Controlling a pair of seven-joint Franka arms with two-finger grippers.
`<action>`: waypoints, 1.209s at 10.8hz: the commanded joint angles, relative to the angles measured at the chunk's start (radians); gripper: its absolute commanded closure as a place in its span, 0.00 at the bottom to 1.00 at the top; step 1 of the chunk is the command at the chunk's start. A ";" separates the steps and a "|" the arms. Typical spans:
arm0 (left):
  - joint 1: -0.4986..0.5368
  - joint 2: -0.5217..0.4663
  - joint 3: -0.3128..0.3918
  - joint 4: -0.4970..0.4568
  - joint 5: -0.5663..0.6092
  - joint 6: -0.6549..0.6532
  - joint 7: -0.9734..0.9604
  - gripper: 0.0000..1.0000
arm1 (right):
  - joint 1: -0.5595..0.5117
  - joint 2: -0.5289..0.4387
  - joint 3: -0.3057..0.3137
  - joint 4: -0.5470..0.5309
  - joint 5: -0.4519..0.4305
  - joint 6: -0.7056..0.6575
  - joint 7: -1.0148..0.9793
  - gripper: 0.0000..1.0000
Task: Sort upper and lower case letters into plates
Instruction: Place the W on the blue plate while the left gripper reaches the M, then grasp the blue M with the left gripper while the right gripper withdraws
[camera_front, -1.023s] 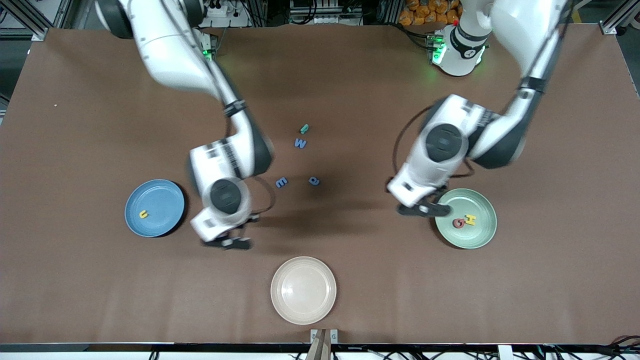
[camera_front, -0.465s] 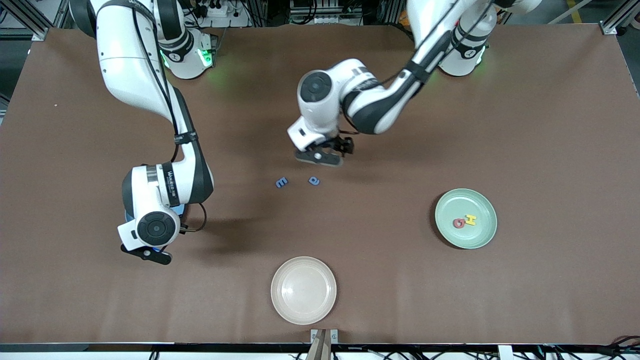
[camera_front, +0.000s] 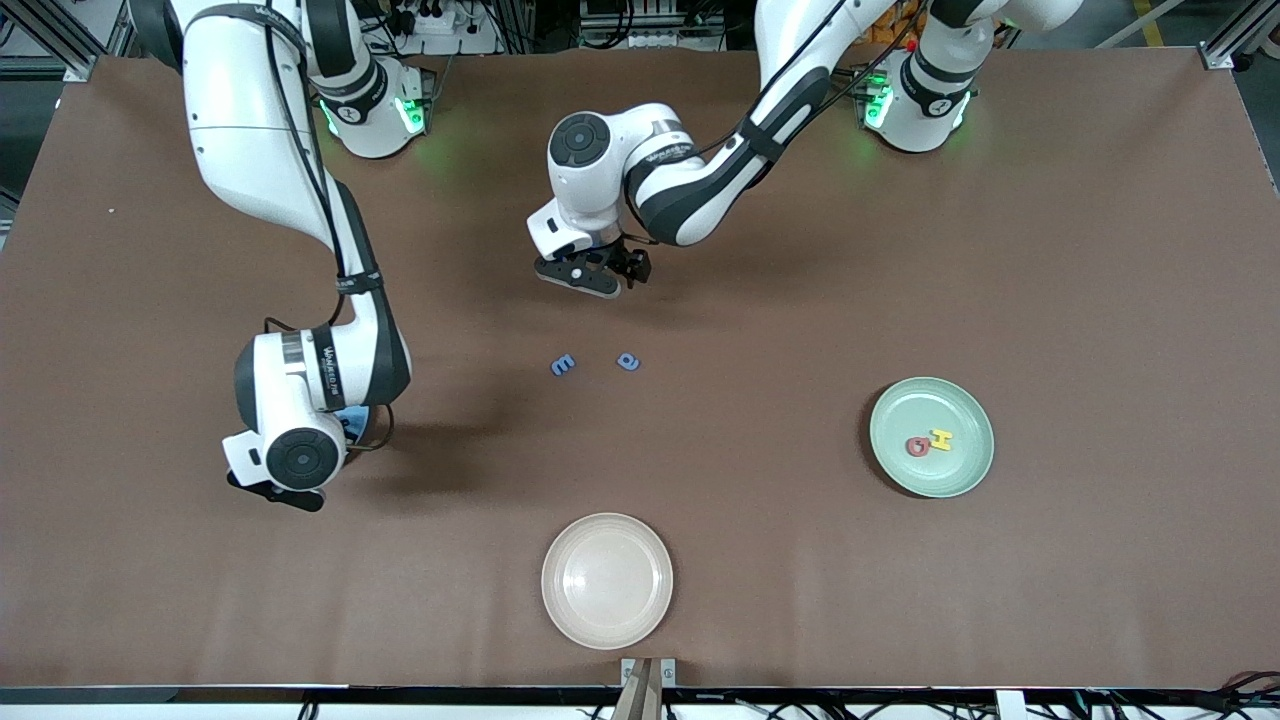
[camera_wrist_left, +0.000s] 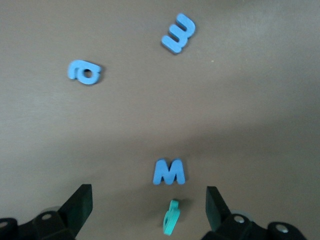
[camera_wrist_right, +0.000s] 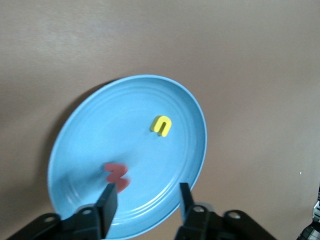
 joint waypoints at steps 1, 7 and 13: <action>0.000 0.008 0.013 -0.085 0.004 0.157 -0.019 0.00 | -0.048 -0.046 0.019 -0.036 -0.009 -0.002 -0.065 0.00; -0.020 0.050 0.017 -0.097 0.004 0.165 -0.060 0.00 | -0.072 -0.156 0.021 -0.201 0.142 0.159 -0.160 0.00; -0.107 0.095 0.098 -0.052 0.009 0.163 -0.056 0.00 | -0.084 -0.264 0.021 -0.407 0.143 0.366 -0.236 0.00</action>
